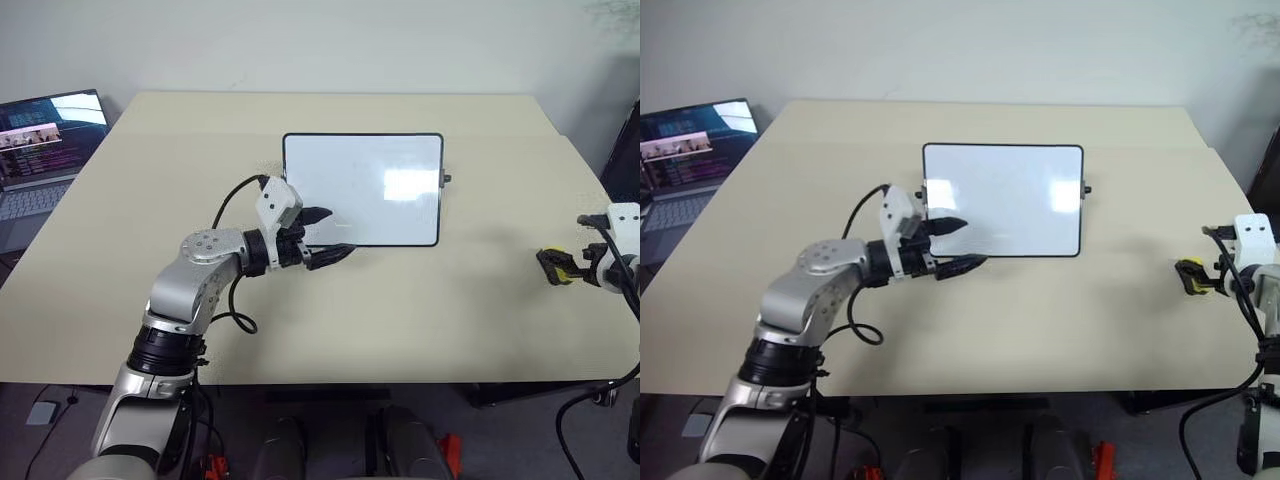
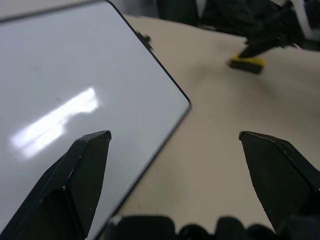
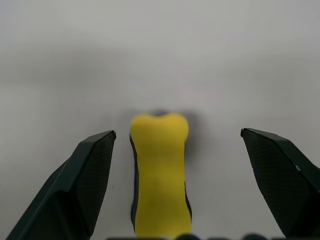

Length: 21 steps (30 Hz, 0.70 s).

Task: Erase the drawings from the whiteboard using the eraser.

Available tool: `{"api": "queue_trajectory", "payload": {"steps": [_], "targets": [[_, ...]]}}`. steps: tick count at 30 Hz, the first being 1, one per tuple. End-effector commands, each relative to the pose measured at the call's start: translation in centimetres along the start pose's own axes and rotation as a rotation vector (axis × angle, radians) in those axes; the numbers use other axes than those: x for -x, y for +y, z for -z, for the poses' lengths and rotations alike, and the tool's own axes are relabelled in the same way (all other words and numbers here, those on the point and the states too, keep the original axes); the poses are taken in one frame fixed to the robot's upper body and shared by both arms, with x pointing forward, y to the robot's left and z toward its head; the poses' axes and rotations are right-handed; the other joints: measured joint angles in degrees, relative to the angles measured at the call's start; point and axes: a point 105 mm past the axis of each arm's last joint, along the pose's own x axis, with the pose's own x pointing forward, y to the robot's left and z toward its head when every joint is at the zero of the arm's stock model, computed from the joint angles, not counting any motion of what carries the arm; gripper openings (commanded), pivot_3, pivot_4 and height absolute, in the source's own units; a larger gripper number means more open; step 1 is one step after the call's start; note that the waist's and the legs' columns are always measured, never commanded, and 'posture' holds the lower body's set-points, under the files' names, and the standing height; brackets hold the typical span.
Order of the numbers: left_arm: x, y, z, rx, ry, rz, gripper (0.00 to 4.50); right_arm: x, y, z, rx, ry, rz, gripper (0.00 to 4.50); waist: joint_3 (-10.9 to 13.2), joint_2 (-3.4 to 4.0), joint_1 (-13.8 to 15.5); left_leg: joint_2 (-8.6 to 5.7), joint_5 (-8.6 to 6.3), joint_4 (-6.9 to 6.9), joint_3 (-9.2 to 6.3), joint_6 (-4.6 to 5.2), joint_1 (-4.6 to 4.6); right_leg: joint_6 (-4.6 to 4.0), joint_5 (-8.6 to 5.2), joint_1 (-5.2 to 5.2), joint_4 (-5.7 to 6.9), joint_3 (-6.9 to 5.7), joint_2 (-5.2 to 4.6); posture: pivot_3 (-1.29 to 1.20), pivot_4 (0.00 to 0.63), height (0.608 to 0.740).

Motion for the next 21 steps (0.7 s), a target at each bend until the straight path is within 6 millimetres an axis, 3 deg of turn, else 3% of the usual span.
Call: {"api": "queue_trajectory", "payload": {"steps": [1, 5, 11, 14, 21], "targets": [[1.2, 2.6, -2.5, -0.055, -0.105, -0.158, 4.5, 0.8, 2.1, -6.4, 0.061, -0.273, -0.056, 4.45, 0.0, 0.01, -0.3, 0.0, 0.0, 0.04, 0.0, 0.0, 0.02, 0.0, 0.01, 0.0, 0.03, 0.0, 0.0, 0.0, 0.15, 0.74], [2.7, 5.2, -2.4, -0.067, -0.134, -0.359, 4.5, -1.8, 2.8, -6.9, 0.055, -0.401, -0.011, 4.45, -0.1, -0.13, 0.0, 0.02, 0.0, 0.05, -0.02, 0.0, 0.11, 0.02, 0.01, 0.16, -0.02, -0.03, 0.01, 0.0, 0.15, 0.74], [7.9, 10.3, -1.4, -0.023, -0.229, -0.767, 4.5, -4.2, 6.3, -5.3, -0.005, -0.537, -0.079, 4.45, -0.1, -0.11, 0.2, 0.0, 0.0, 0.03, -0.04, 0.0, 0.03, -0.21, 0.17, 0.11, -0.03, -0.03, 0.0, 0.0, 0.15, 0.74], [9.0, 11.0, -0.7, -0.018, -0.235, -0.845, 4.5, -4.4, 7.6, -4.8, -0.002, -0.598, -0.095, 4.45, -0.1, -0.11, 0.2, -0.01, -0.01, 0.0, -0.05, -0.01, 0.01, -0.23, 0.18, 0.1, -0.05, -0.03, -0.01, 0.0, 0.15, 0.74], [9.2, 10.6, 4.2, -0.003, -0.118, -0.933, 4.5, -4.5, 10.6, -3.0, -0.068, -0.696, -0.118, 4.45, -0.1, -0.11, 0.3, -0.01, 0.0, 0.04, -0.07, -0.02, 0.06, -0.24, 0.19, 0.14, 0.0, -0.05, -0.01, 0.0, 0.15, 0.74]]}}
